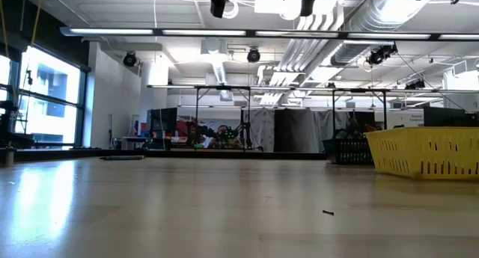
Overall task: Sort crayons
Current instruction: Put the orange crayon into the yellow basket
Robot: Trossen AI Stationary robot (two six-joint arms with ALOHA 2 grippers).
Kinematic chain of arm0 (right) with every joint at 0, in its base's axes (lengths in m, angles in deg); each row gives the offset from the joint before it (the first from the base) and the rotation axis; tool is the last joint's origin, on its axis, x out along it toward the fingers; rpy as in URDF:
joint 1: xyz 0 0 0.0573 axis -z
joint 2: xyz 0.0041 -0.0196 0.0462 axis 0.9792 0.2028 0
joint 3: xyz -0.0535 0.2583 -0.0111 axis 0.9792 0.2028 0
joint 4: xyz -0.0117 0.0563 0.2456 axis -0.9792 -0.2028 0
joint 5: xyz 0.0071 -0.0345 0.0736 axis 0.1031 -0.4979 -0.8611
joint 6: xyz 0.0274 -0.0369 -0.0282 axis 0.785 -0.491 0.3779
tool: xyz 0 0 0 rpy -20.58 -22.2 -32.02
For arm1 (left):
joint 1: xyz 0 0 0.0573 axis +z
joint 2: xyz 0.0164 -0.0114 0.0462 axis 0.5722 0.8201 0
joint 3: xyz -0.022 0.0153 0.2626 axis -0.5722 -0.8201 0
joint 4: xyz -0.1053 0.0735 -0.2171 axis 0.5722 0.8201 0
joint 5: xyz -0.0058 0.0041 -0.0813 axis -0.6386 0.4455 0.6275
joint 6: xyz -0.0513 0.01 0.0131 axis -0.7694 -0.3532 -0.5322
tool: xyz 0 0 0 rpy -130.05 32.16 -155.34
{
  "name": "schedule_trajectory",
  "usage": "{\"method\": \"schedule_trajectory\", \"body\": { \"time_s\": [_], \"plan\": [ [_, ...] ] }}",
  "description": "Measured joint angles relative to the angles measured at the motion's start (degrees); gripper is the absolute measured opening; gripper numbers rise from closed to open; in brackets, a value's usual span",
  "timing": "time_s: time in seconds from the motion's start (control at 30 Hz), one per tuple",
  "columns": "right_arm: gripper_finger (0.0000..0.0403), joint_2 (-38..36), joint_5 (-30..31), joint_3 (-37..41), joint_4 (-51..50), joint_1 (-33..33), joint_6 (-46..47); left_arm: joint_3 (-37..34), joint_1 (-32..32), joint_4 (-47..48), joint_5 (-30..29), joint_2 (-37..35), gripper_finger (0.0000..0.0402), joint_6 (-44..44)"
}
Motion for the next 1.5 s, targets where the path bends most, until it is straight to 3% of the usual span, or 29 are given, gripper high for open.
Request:
{"method": "schedule_trajectory", "body": {
  "time_s": [0.23, 0.43, 0.63, 0.77, 0.93, 1.03, 1.23, 1.5],
  "plan": [
    [0.0002, 0.0, 0.4, 0.0, -1.9, 0.0, 1.9, 0.0, -0.6, 0.4, -0.1, 0.0, 0.001, 0.2],
    [0.0002, -0.2, 2.0, 0.0, -4.4, 0.0, 2.3, 0.0, -0.5, 1.3, -0.9, 0.0, 0.0051, -0.4],
    [0.0001, -6.9, 11.4, 0.0, -24.4, 1.2, 3.6, 0.0, -0.6, 6.6, -0.9, 0.0, 0.0092, -2.1],
    [0.0001, -14.5, 13.3, 0.0, -46.9, 2.4, 13.3, 0.0, -0.8, 11.4, -0.9, 0.0, 0.0101, -5.6],
    [0.0001, -19.7, 7.8, 0.0, -73.8, 1.2, 32.8, 0.0, -1.2, 16.2, -0.6, 0.0, 0.0096, -8.8],
    [0.0001, -19.7, 4.9, 0.6, -84.6, -1.8, 43.6, 0.0, -1.3, 17.4, -0.9, 0.0, 0.0093, -9.6],
    [0.0, -16.8, 4.1, 2.4, -91.7, -7.8, 56.6, 0.0, -1.3, 17.5, -1.2, 0.0, 0.0092, -9.6],
    [0.0, -10.6, 4.1, 2.8, -91.2, -11.8, 61.4, 0.0, -1.2, 17.6, -1.6, 0.0, 0.0091, -9.6]
  ]
}}
